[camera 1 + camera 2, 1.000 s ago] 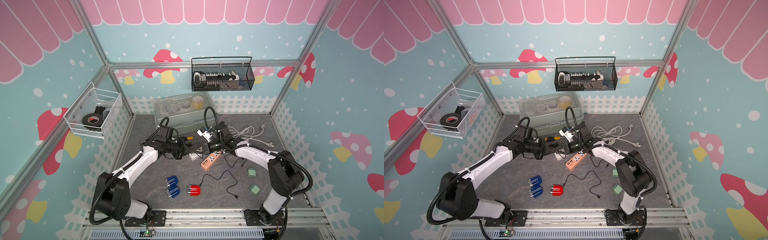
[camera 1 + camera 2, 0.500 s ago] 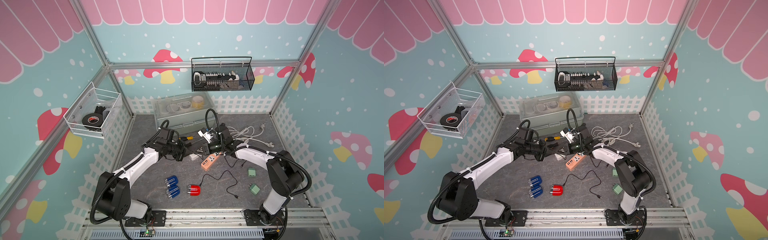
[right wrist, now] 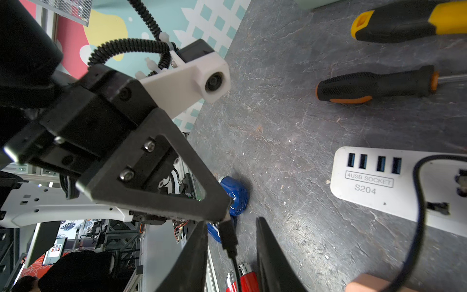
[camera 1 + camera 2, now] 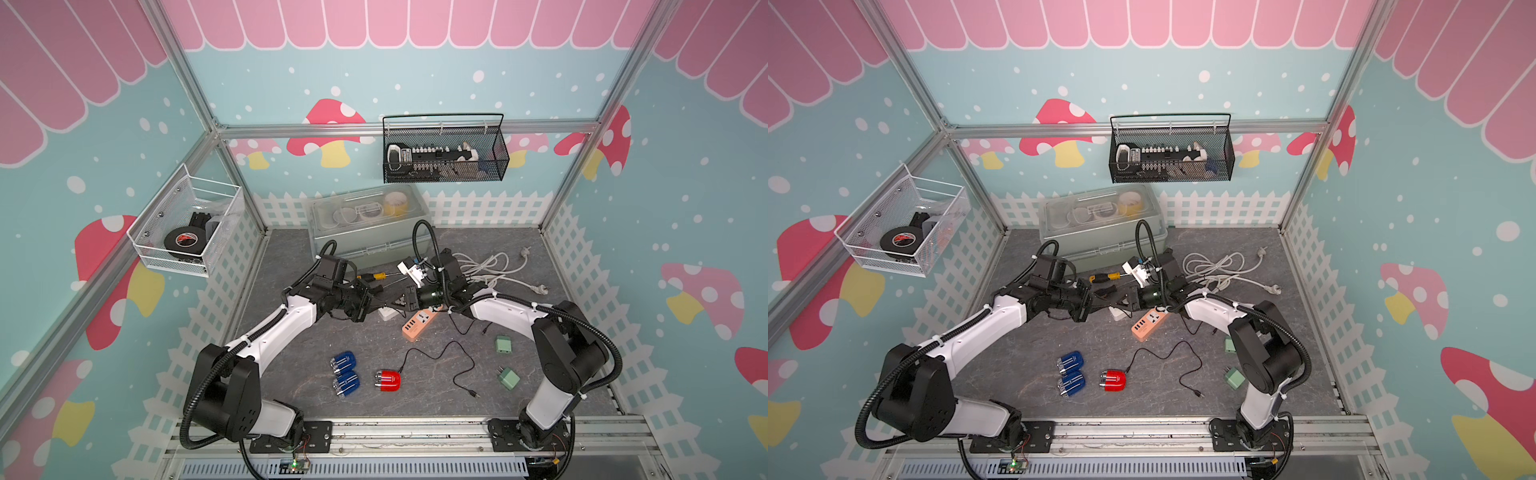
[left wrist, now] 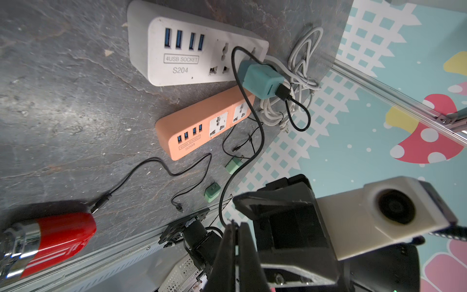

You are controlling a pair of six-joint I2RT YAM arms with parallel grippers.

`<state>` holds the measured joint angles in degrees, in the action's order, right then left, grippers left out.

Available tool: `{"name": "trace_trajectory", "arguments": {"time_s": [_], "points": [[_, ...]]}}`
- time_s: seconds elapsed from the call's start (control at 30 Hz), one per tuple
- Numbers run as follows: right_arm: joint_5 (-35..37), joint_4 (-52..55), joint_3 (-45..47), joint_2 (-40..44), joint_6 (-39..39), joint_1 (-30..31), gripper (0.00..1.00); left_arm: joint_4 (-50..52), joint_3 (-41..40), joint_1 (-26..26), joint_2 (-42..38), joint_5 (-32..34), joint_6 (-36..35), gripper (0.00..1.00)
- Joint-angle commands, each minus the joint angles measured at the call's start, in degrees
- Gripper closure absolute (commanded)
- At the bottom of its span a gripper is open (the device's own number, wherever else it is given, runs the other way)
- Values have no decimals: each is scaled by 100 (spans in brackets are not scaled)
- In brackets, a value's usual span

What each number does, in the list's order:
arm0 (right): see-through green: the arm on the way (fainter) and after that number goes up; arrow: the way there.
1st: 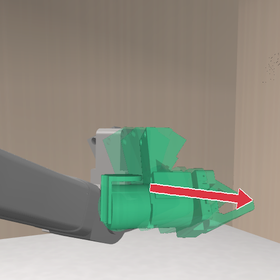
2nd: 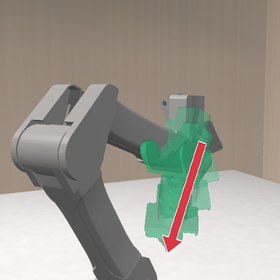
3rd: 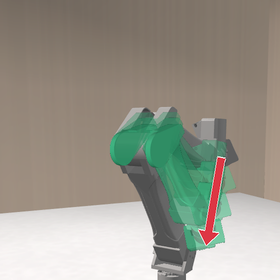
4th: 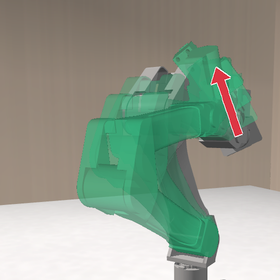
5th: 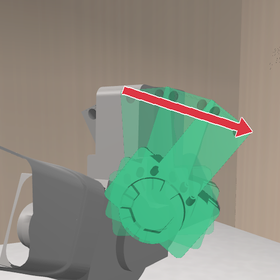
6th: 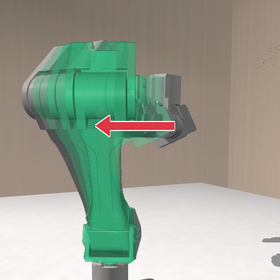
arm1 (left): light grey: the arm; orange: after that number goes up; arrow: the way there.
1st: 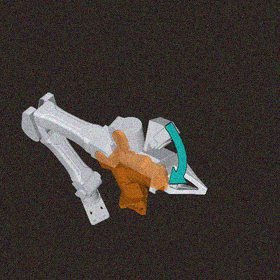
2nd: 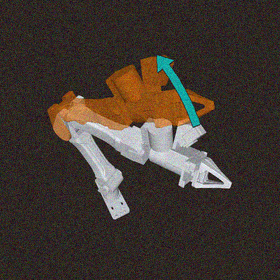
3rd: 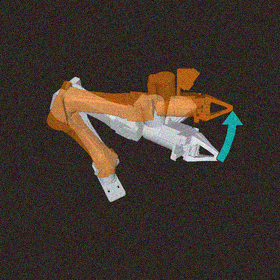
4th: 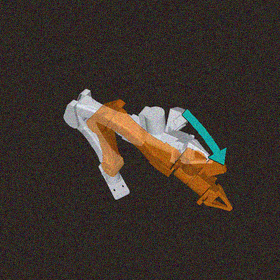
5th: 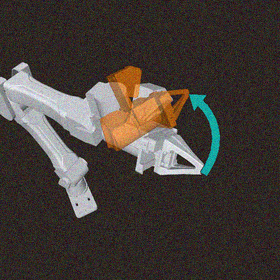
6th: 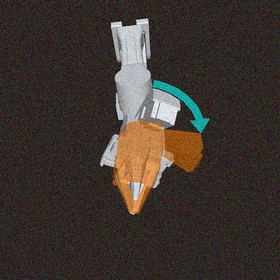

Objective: Charge the electric shaver
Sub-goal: Pick up the charging cable from the center of the board.

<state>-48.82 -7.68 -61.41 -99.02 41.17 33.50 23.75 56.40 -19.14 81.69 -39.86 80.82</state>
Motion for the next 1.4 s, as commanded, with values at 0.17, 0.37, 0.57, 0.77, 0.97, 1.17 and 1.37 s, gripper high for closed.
{"name": "trace_trajectory", "arguments": {"time_s": [0.17, 0.37, 0.57, 0.77, 0.97, 1.17, 1.37], "points": [[593, -460, 54, 1032, 1634, -257, 59, -1124, -389, 295, -404, -3, 154, 100], [696, 1136, -451, 1168, 3019, -315, 59, -2434, -737, 313, -523, 260, 605, 100], [132, 358, -351, 1049, 5408, -308, 57, -3670, -867, 323, -438, 369, 910, 100], [1082, -1734, 226, 1049, 7595, -149, 44, -4346, -1076, 267, -420, 373, 1192, 100], [1437, -2878, 18, 432, 8491, 71, 41, -4466, -1167, 209, -479, 402, 1292, 100], [1517, -3037, -12, 181, 8513, 145, 43, -4563, -1237, 197, -520, 437, 1406, 100], [1760, -3425, 251, 114, 8510, 74, 59, -4423, -1217, 208, -560, 403, 1373, 100]]}}
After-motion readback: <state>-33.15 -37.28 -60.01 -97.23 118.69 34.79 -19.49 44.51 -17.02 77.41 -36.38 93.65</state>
